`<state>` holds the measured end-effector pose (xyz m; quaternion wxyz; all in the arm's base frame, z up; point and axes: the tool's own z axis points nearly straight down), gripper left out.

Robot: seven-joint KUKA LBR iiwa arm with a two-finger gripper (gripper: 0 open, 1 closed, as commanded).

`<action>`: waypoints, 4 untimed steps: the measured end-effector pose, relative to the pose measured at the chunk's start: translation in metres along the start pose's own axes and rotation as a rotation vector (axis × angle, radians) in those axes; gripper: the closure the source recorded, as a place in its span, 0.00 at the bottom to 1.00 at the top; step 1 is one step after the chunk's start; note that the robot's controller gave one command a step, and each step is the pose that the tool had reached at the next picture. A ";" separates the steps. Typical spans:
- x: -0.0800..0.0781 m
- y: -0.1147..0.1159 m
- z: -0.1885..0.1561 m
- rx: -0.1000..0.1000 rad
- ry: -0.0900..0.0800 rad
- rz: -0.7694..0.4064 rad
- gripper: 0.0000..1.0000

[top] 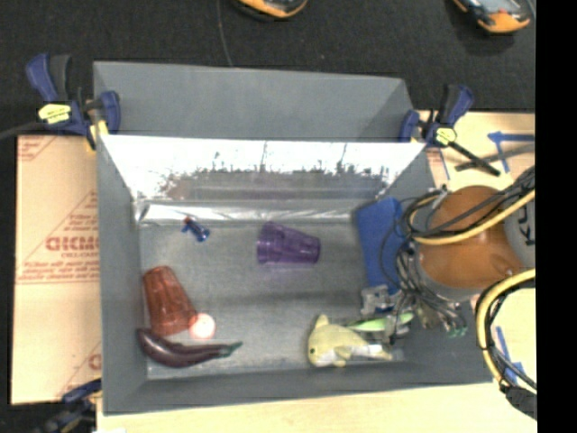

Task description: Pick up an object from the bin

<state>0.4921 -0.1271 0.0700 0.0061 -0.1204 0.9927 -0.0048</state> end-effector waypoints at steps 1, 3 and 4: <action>0.000 0.000 0.000 0.000 0.000 0.000 1.00; -0.004 0.002 -0.116 0.000 -0.002 -0.032 1.00; -0.010 -0.001 -0.194 0.000 0.000 -0.031 1.00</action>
Offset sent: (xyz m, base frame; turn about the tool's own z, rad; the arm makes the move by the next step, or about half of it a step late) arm 0.0007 0.0043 0.1158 -0.0362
